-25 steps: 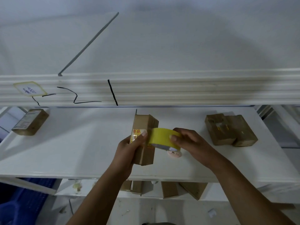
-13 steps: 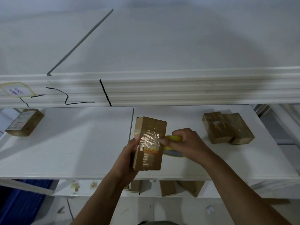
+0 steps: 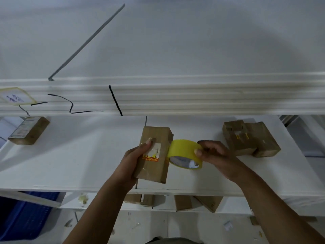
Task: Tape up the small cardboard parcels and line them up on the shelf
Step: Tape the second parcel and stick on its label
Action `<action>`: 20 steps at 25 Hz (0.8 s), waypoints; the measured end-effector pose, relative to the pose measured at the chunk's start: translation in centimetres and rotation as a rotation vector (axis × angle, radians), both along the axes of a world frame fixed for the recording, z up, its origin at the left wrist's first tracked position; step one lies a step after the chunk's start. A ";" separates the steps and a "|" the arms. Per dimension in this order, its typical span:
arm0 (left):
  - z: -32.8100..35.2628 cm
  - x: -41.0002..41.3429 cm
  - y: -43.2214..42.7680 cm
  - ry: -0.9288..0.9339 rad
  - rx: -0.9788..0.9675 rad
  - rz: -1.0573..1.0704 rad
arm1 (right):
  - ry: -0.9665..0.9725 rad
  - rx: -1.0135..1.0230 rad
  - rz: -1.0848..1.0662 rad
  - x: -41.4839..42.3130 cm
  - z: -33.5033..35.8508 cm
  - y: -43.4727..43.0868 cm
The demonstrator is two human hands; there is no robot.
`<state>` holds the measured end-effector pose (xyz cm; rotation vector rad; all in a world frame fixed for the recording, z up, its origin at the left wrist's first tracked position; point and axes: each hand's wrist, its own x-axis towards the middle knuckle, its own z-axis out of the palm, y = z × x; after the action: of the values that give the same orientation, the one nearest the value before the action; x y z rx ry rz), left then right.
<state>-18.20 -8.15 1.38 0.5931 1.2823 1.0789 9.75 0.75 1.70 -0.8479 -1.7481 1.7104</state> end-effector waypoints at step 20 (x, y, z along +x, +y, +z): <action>-10.3 1.1 7.7 0.237 -0.234 0.222 | -1.210 0.622 -0.217 -1.1 -7.1 10.0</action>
<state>-17.07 -0.47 -8.94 0.4160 1.6861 1.0404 8.64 10.77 -5.44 -1.8348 -2.5250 0.3167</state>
